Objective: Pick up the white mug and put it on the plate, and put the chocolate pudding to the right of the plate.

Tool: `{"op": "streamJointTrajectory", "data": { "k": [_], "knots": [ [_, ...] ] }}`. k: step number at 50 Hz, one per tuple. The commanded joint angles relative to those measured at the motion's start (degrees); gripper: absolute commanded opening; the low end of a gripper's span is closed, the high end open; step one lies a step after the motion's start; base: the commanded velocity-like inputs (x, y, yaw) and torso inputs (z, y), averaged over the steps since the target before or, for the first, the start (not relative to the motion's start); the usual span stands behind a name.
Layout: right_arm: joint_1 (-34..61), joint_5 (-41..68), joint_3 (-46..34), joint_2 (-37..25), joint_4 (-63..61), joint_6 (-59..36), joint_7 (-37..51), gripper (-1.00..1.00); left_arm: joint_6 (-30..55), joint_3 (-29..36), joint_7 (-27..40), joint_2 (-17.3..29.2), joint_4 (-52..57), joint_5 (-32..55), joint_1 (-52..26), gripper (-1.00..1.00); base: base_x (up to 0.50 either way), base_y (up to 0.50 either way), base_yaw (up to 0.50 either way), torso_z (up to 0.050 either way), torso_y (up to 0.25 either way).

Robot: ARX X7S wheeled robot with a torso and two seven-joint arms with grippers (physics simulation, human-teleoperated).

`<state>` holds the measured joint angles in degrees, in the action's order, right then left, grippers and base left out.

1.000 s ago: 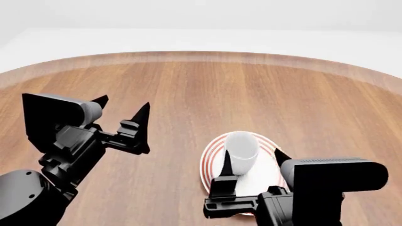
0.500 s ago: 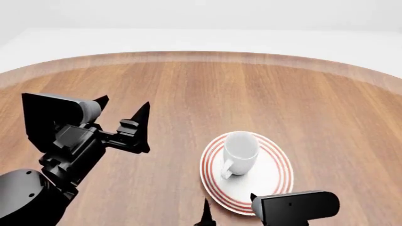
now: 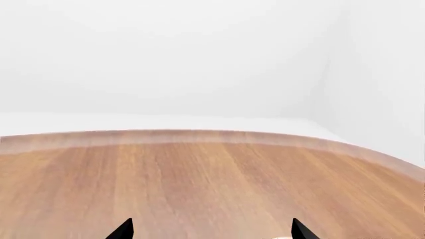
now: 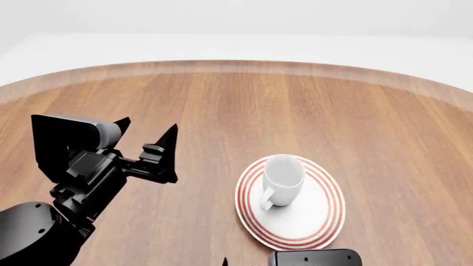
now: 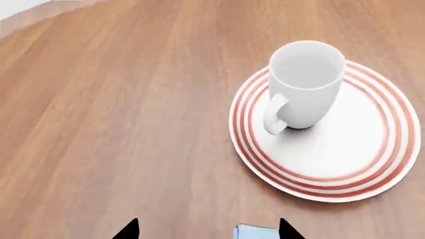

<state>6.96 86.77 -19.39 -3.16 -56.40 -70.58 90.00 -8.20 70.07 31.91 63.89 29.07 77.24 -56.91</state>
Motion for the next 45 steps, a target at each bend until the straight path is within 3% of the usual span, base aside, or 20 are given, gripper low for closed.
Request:
{"op": "streamJointTrajectory", "data": {
  "k": [1, 24, 45],
  "knots": [
    [-2.3, -3.07, 2.55, 3.14, 2.69, -0.82, 0.0, 1.0, -1.04, -1.27, -1.89, -1.65, -1.31, -0.65, 1.23, 1.0, 0.0, 0.0, 0.0, 0.0, 0.0],
    [-1.4, -4.88, 9.34, 3.13, 5.05, -4.76, -0.01, 1.0, -1.95, -1.28, -2.42, -2.42, -2.32, -0.64, 2.57, 1.0, 0.0, 0.0, 0.0, 0.0, 0.0],
    [-3.82, -2.9, 10.89, 3.11, 6.52, -7.02, -0.01, 1.0, -2.42, -1.67, -2.3, -2.42, -2.75, 0.38, 3.22, 1.0, 0.0, 0.0, 0.0, 0.0, 0.0]
  ]
}}
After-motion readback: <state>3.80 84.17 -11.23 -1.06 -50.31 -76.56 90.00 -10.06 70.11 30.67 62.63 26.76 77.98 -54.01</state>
